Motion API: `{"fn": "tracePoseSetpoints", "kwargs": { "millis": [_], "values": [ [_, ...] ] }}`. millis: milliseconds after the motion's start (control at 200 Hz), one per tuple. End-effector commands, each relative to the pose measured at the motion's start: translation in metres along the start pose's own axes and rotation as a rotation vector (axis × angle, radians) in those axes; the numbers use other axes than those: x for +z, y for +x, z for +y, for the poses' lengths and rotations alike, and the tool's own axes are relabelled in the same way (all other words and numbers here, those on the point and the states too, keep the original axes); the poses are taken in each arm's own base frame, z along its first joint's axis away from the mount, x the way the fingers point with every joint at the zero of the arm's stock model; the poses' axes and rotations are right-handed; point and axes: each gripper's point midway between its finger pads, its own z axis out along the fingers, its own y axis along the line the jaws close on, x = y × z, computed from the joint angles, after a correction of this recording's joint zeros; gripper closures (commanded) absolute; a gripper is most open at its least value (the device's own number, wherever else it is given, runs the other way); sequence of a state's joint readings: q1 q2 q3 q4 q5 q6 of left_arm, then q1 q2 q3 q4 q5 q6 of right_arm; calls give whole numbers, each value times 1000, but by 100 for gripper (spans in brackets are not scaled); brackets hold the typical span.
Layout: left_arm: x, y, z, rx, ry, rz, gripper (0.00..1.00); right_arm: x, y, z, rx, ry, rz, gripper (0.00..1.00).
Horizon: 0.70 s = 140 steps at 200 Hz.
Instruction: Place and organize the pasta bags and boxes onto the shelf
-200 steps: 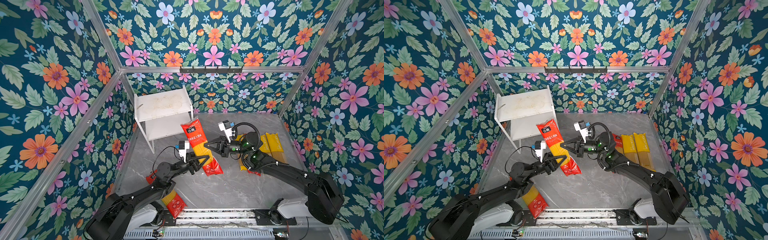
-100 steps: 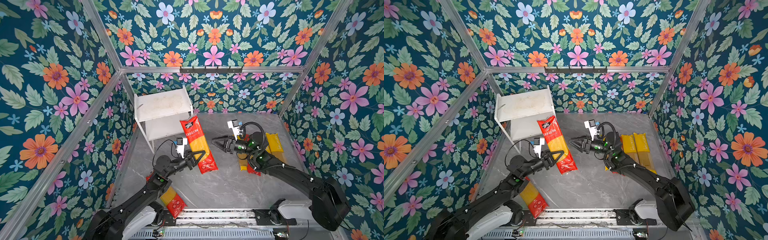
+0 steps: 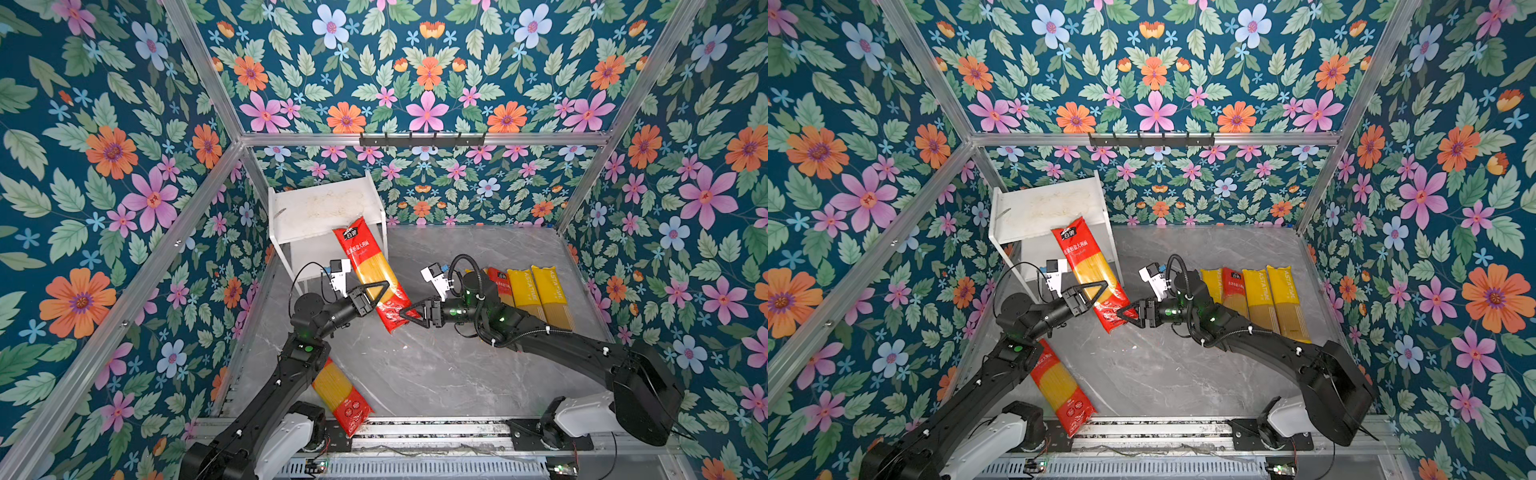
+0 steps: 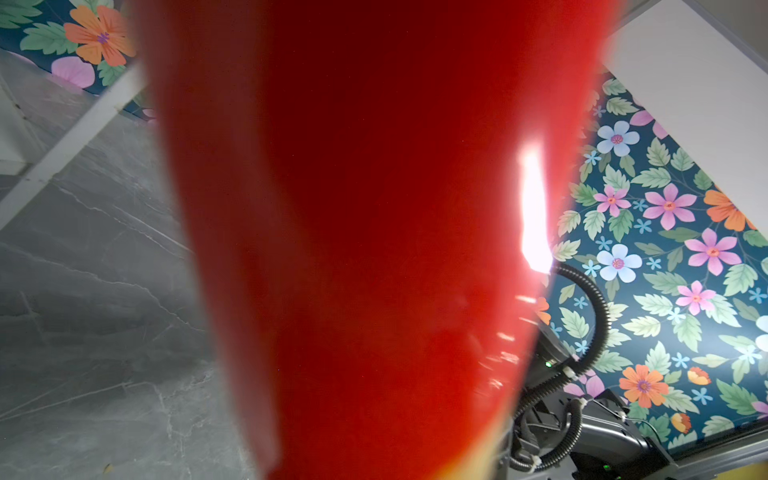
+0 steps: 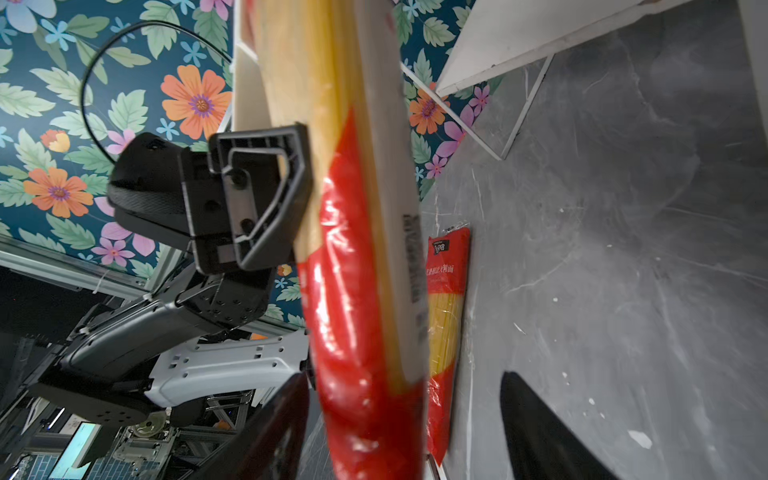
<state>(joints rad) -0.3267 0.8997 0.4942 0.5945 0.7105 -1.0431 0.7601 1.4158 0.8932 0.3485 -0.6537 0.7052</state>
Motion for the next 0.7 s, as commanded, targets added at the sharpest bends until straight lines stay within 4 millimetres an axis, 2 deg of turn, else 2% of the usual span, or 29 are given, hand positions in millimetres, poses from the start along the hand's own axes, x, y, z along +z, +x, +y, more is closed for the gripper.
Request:
{"fn": "tracePoseSetpoints", "kwargs": {
  "millis": [0,160,280,335,465,540,640,655,695],
  "values": [
    [-3,-9,-27,66,83,-18,76,6,-8,18,-3,-77,6,32],
    [-5,-16,-26,63,46,-17,75,13,-15,50,-12,-211,39,48],
    [-7,-29,-24,50,9,-40,73,20,-20,61,-5,-252,36,63],
    [-9,-35,-21,44,-21,-52,71,24,-29,63,15,-261,18,74],
    [-17,-51,-18,38,-70,-100,67,31,-52,74,32,-290,-24,85],
    [-22,-60,-20,37,-86,-128,62,36,-66,81,43,-309,-44,91],
    [-31,-70,-23,47,-117,-167,50,39,-85,92,53,-332,-74,97],
    [-32,-71,-22,47,-127,-172,48,47,-84,83,72,-319,-65,99],
    [-37,-75,-23,53,-155,-190,43,51,-91,85,76,-325,-75,100]
  ]
}}
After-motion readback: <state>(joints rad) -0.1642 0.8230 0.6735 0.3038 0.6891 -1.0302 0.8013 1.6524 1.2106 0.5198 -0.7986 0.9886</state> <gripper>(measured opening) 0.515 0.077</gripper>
